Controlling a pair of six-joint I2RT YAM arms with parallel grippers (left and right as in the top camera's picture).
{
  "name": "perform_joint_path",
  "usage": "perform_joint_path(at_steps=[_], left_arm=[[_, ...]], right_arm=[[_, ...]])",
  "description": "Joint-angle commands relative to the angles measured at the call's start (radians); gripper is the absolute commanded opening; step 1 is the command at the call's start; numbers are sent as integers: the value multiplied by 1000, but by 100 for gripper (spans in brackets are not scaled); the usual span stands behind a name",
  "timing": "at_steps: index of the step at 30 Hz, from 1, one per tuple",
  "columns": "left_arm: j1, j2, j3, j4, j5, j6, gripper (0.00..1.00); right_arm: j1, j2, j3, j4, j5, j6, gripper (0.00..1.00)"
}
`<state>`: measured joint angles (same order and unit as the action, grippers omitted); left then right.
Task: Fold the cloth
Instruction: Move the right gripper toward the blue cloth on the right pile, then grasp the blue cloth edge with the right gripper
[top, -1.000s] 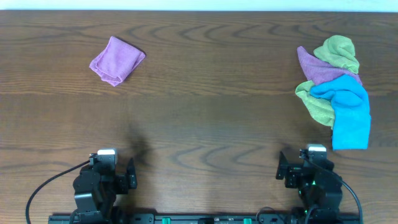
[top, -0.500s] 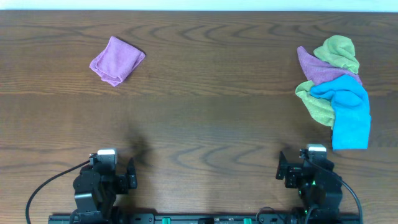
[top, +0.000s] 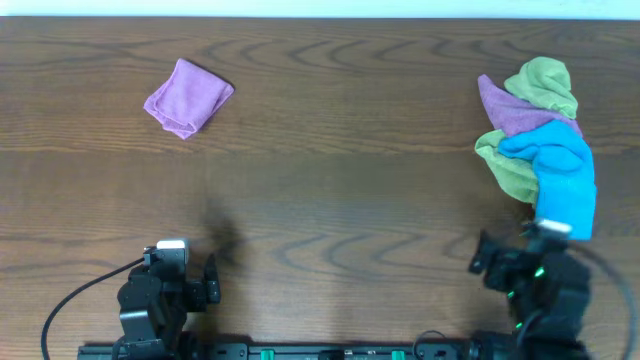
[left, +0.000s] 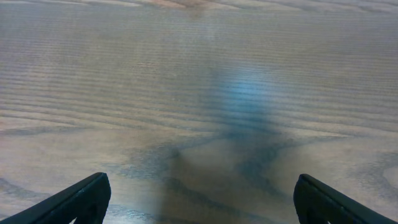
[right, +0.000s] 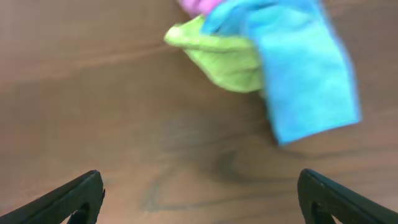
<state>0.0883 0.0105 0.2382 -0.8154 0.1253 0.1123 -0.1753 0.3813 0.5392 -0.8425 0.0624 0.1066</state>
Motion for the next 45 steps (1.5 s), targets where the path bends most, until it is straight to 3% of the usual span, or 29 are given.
perform_joint_path(at_steps=[1,9,16,25,35,45], left_arm=[[-4,-7,-42,-42,-21,22,95],[-4,-7,-42,-42,-21,22,95],[-4,-7,-42,-42,-21,22,95],[-4,-7,-42,-42,-21,22,95],[-4,-7,-42,-42,-21,22,95],[-4,-7,-42,-42,-21,22,95]], right_arm=[[-71,161,189,-51,16,39,99],[-170,543,644,-272,49,39,99],[-264,816,905,-417,96,91,99],[-360,1036,934,-409,64,9,99],[-363,1222,932,-309,8,29,99],[-381,1351,932,-186,-79,140,99]])
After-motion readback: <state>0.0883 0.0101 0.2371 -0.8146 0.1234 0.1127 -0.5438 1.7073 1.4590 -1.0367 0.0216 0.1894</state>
